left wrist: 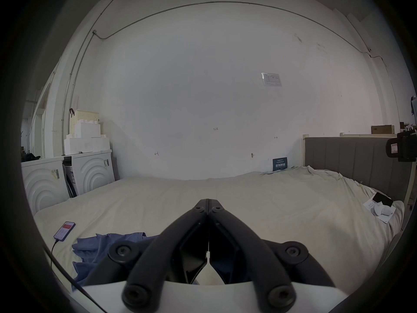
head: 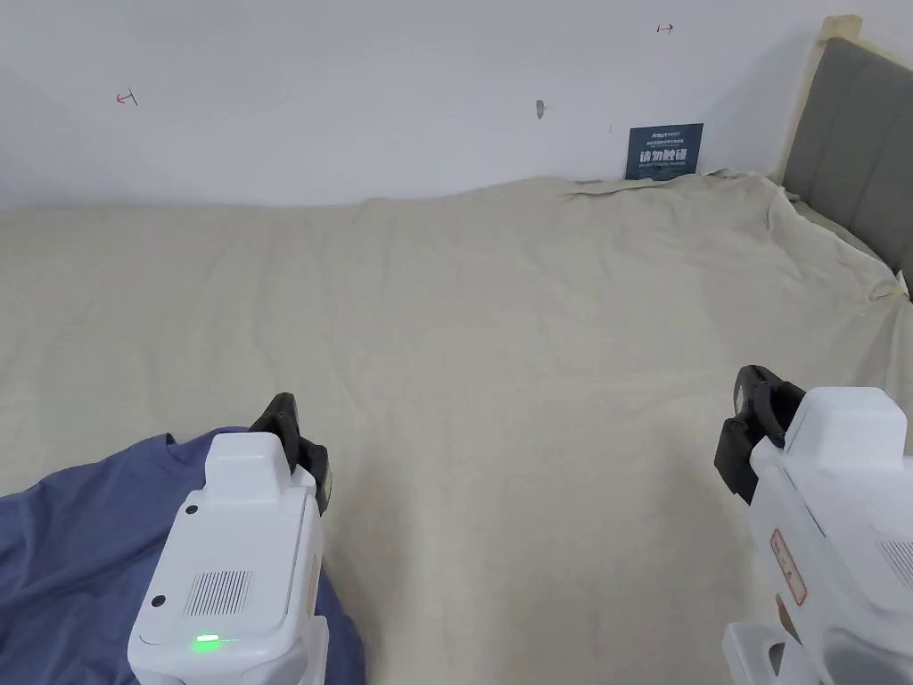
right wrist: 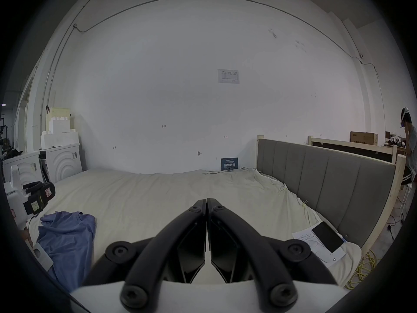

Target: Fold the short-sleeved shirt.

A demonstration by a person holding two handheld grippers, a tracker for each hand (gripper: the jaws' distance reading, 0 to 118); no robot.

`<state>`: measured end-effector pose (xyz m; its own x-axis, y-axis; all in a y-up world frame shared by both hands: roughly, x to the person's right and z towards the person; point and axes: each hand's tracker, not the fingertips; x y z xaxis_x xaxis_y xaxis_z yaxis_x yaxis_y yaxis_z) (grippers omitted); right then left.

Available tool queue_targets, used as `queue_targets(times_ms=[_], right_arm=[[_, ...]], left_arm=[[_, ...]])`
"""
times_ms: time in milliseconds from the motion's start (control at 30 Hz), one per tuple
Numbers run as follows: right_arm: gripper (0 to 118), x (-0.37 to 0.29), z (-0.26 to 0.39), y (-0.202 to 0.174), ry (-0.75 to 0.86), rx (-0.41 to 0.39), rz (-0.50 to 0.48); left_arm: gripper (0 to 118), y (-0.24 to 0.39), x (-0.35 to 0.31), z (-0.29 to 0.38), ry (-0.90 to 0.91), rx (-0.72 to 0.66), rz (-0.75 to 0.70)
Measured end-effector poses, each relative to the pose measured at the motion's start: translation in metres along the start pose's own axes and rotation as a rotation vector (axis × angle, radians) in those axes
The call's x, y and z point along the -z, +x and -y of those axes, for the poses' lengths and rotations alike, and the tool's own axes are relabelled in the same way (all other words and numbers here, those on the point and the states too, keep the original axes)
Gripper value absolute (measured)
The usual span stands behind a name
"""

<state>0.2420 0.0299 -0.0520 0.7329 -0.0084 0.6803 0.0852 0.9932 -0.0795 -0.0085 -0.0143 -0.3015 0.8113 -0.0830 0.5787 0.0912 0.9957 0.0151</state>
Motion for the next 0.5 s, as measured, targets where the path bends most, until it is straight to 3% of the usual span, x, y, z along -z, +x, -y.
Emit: queue_targets(times_ms=[500], right_arm=[[0, 0.013, -0.007, -0.037, 0.021, -0.021, -0.089]], left_arm=[[0, -0.04, -0.012, -0.003, 0.003, 0.001, -0.088]])
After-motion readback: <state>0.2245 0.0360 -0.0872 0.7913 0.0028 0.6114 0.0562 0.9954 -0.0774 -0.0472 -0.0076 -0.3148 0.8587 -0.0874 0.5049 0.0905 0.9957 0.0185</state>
